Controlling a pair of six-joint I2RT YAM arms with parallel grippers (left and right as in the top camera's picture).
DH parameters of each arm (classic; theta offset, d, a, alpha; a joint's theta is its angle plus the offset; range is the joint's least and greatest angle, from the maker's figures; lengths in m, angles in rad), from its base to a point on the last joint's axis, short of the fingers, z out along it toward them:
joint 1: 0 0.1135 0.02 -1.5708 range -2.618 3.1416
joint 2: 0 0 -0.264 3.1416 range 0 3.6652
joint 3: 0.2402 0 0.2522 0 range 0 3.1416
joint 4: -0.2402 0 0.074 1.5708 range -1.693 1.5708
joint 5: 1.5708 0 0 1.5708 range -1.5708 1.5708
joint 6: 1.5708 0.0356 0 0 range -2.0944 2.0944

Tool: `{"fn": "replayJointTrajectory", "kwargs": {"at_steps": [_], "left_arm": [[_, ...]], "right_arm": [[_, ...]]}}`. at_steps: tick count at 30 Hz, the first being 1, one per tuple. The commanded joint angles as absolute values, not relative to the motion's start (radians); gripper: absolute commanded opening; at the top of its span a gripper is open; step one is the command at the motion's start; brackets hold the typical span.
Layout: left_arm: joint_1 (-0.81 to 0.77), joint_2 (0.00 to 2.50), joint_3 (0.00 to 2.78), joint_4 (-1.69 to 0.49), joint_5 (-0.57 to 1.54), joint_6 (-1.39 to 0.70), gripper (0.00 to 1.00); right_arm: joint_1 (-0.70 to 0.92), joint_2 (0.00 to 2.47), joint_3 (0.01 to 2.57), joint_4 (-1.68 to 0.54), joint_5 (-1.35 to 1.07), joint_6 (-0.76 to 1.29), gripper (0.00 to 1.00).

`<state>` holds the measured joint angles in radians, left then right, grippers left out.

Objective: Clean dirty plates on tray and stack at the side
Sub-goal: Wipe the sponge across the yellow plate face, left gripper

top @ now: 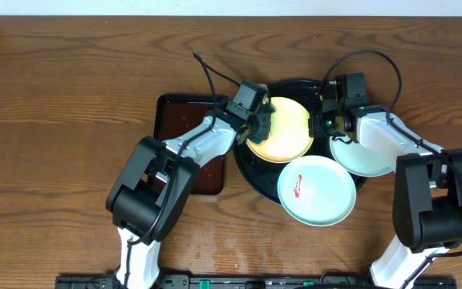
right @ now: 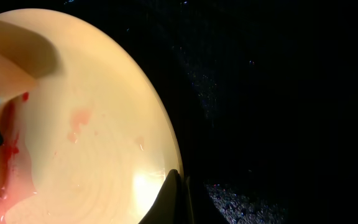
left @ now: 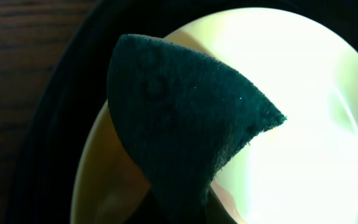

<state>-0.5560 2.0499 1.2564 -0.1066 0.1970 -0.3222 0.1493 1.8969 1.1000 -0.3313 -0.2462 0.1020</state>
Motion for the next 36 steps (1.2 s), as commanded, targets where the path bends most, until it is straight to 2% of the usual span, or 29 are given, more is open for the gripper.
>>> {"fn": "replayJointTrajectory", "kwargs": {"at_steps": [1, 11, 17, 25, 29, 36], "left_arm": [[-0.561, 2.091, 1.261, -0.104, 0.331, -0.358, 0.08], [-0.559, 2.091, 1.264, 0.031, 0.609, -0.464, 0.08], [-0.532, 2.053, 1.317, 0.039, 0.624, -0.466, 0.08], [-0.529, 1.994, 1.331, 0.005, 0.421, -0.350, 0.08], [-0.532, 2.032, 1.329, -0.082, 0.208, -0.258, 0.08], [-0.532, 2.120, 1.328, -0.034, 0.186, -0.233, 0.08]], "right_arm": [[0.175, 1.921, 1.097, -0.332, -0.252, 0.107, 0.01], [0.175, 1.921, 1.097, -0.332, -0.252, 0.107, 0.01], [0.175, 1.921, 1.097, -0.333, -0.252, 0.107, 0.01], [0.175, 1.921, 1.097, -0.332, -0.252, 0.107, 0.01], [0.175, 1.921, 1.097, -0.332, -0.252, 0.107, 0.01], [0.175, 1.921, 1.097, -0.332, -0.252, 0.107, 0.01]]}}
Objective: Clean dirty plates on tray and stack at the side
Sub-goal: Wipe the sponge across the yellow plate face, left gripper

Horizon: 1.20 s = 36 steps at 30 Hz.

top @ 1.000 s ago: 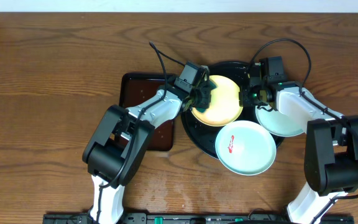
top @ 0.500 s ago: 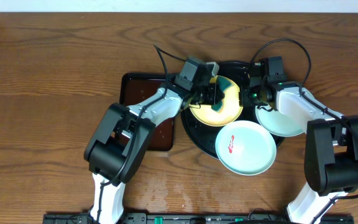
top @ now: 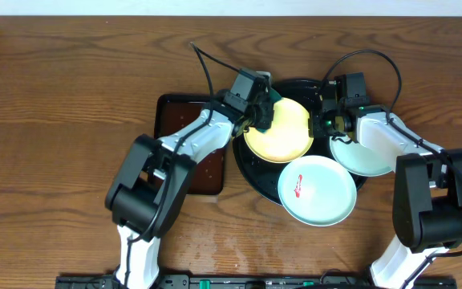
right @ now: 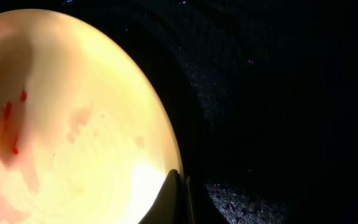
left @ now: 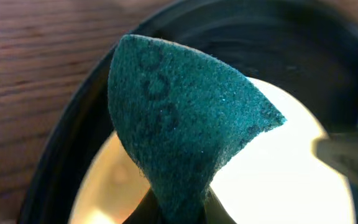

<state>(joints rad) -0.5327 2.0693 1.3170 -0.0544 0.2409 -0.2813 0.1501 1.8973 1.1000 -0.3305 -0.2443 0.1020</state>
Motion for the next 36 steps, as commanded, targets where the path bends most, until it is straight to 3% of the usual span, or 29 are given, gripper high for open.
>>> {"fn": "replayJointTrajectory", "kwargs": {"at_steps": [1, 7, 22, 28, 33, 36], "left_arm": [[-0.532, 2.131, 1.328, -0.027, 0.186, -0.232, 0.08], [-0.540, 2.172, 1.327, -0.056, 0.239, -0.238, 0.08], [-0.583, 2.146, 1.330, -0.157, 0.722, -0.275, 0.08], [-0.545, 2.060, 1.338, -0.179, 0.693, -0.274, 0.12], [-0.541, 2.030, 1.337, -0.211, 0.500, -0.274, 0.14], [-0.559, 2.033, 1.337, -0.258, 0.384, -0.273, 0.24]], "right_arm": [[0.175, 1.921, 1.097, -0.332, -0.252, 0.107, 0.01], [0.175, 1.921, 1.097, -0.332, -0.252, 0.107, 0.01], [0.175, 1.921, 1.097, -0.332, -0.252, 0.107, 0.02], [0.175, 1.921, 1.097, -0.332, -0.252, 0.107, 0.02], [0.175, 1.921, 1.097, -0.332, -0.252, 0.107, 0.02], [0.175, 1.921, 1.097, -0.332, -0.252, 0.107, 0.02]]}}
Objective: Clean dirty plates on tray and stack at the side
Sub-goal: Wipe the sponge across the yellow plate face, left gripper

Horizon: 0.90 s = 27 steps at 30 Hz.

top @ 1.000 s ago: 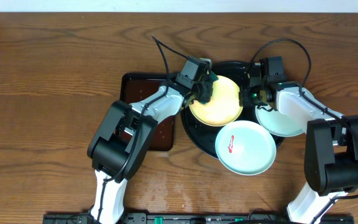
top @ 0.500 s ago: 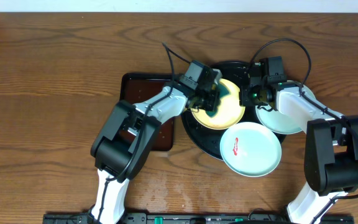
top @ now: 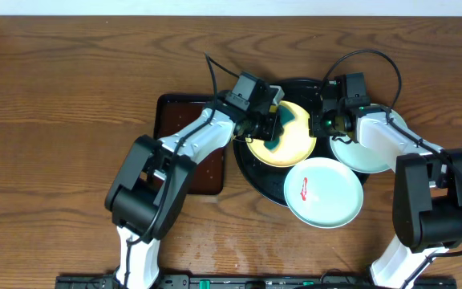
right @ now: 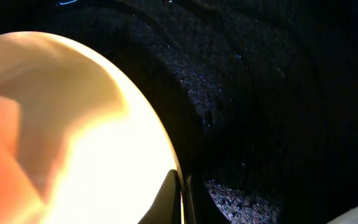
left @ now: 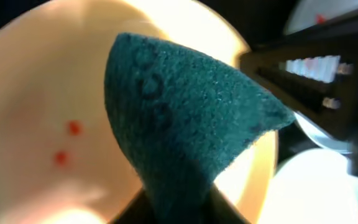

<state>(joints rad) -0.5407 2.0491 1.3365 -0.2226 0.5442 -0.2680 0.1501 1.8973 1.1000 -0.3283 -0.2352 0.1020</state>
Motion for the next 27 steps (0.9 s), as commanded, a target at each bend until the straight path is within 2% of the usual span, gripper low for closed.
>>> {"fn": "replayJointTrajectory", "kwargs": {"at_steps": [1, 4, 12, 16, 17, 21, 22, 24, 26, 27], "left_arm": [[-0.566, 2.033, 1.337, -0.268, 0.348, -0.269, 0.26], [-0.579, 2.033, 1.337, -0.273, 0.319, -0.262, 0.37], [-0.584, 2.033, 1.337, -0.271, 0.318, -0.262, 0.38], [-0.584, 2.033, 1.338, -0.271, 0.316, -0.262, 0.46], [-0.584, 2.033, 1.338, -0.270, 0.316, -0.262, 0.50], [-0.584, 2.029, 1.341, -0.268, 0.316, -0.262, 0.53], [-0.584, 2.028, 1.341, -0.268, 0.316, -0.262, 0.52], [-0.584, 2.028, 1.342, -0.268, 0.315, -0.262, 0.36], [-0.584, 2.028, 1.342, -0.269, 0.315, -0.262, 0.12], [-0.584, 2.028, 1.342, -0.273, 0.311, -0.262, 0.08]], "right_arm": [[0.175, 1.921, 1.097, -0.332, -0.252, 0.107, 0.02], [0.175, 1.921, 1.097, -0.332, -0.252, 0.107, 0.02], [0.175, 1.921, 1.097, -0.332, -0.252, 0.107, 0.02], [0.175, 1.921, 1.097, -0.332, -0.252, 0.107, 0.02], [0.175, 1.921, 1.097, -0.332, -0.252, 0.107, 0.02], [0.175, 1.921, 1.097, -0.332, -0.252, 0.107, 0.02], [0.175, 1.921, 1.097, -0.332, -0.252, 0.107, 0.02], [0.175, 1.921, 1.097, -0.332, -0.252, 0.107, 0.02], [0.175, 1.921, 1.097, -0.332, -0.252, 0.107, 0.02], [0.175, 1.921, 1.097, -0.332, -0.252, 0.107, 0.02]]}}
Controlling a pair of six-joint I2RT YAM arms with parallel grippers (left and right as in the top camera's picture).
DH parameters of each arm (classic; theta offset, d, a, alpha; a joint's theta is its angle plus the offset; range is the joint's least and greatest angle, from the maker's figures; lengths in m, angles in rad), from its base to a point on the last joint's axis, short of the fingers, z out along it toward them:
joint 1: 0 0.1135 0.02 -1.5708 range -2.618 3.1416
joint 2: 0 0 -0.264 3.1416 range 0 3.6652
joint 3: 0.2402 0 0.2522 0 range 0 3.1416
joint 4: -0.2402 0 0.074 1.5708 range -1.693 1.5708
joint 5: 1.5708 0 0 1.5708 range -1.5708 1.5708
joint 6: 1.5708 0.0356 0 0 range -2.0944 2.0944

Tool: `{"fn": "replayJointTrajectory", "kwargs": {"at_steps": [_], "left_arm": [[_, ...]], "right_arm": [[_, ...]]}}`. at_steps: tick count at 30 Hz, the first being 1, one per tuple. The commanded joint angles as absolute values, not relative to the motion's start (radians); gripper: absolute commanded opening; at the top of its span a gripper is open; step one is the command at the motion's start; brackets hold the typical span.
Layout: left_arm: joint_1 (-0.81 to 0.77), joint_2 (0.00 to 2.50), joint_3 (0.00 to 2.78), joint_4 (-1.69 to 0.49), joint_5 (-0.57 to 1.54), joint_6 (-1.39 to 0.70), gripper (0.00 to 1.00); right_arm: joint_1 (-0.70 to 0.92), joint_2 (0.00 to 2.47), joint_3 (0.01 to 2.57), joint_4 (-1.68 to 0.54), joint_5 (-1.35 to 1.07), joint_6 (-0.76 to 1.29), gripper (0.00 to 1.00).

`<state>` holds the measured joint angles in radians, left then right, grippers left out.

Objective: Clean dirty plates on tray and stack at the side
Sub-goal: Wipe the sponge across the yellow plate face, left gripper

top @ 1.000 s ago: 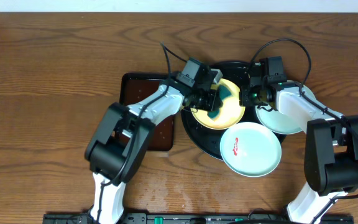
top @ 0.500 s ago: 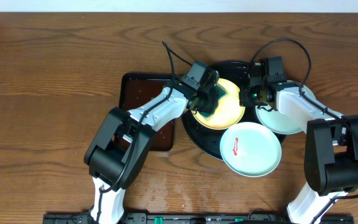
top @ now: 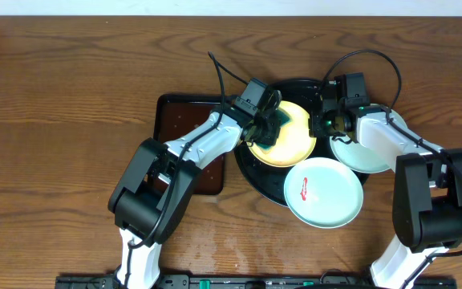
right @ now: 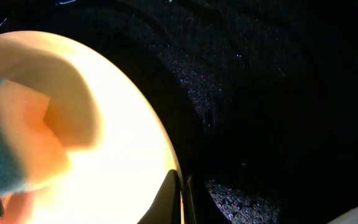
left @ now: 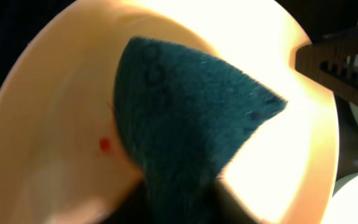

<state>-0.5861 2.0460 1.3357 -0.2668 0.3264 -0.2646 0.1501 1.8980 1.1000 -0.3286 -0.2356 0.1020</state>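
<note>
A yellow plate (top: pixel 289 138) lies tilted on the round black tray (top: pixel 257 172). My left gripper (top: pixel 267 127) is shut on a folded green sponge (left: pixel 185 118) that presses on the plate's face (left: pixel 61 124). One small red spot (left: pixel 105 144) shows beside the sponge. My right gripper (top: pixel 324 120) is shut on the plate's right rim, its fingertips (right: pixel 178 190) pinching the edge. The right wrist view shows the sponge at the far left. A light-blue plate (top: pixel 323 193) with a red smear rests on the tray's front edge.
Under my right arm lies another light-blue plate (top: pixel 366 156), at the right of the tray. A dark brown rectangular tray (top: pixel 184 132) lies left of the black one. Wooden table (top: pixel 70 96) surrounds everything.
The sponge has shifted a little up and left across the yellow plate. Two red spots showed beside it then, one now. My right gripper still pinches the rim in the same place.
The sponge was first at the yellow plate's left side, with a red smear showing in the right wrist view. Then it was over the far-left rim. Later it was on the middle, and the smeared blue plate sat slightly further right. Now only one spot shows.
</note>
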Motion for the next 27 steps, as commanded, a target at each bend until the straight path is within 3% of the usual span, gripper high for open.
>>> {"fn": "replayJointTrajectory", "kwargs": {"at_steps": [1, 16, 23, 27], "left_arm": [[-0.586, 2.028, 1.342, -0.275, 0.302, -0.262, 0.08], [-0.713, 2.077, 1.341, -0.179, -0.219, -0.126, 0.08], [-0.677, 2.117, 1.341, -0.171, -0.254, -0.128, 0.08], [-0.655, 2.120, 1.341, -0.186, -0.159, -0.128, 0.08]], "right_arm": [[0.175, 1.921, 1.097, -0.332, -0.252, 0.107, 0.02], [0.175, 1.921, 1.097, -0.332, -0.252, 0.107, 0.02], [0.175, 1.921, 1.097, -0.332, -0.252, 0.107, 0.02], [0.175, 1.921, 1.097, -0.332, -0.252, 0.107, 0.02]]}}
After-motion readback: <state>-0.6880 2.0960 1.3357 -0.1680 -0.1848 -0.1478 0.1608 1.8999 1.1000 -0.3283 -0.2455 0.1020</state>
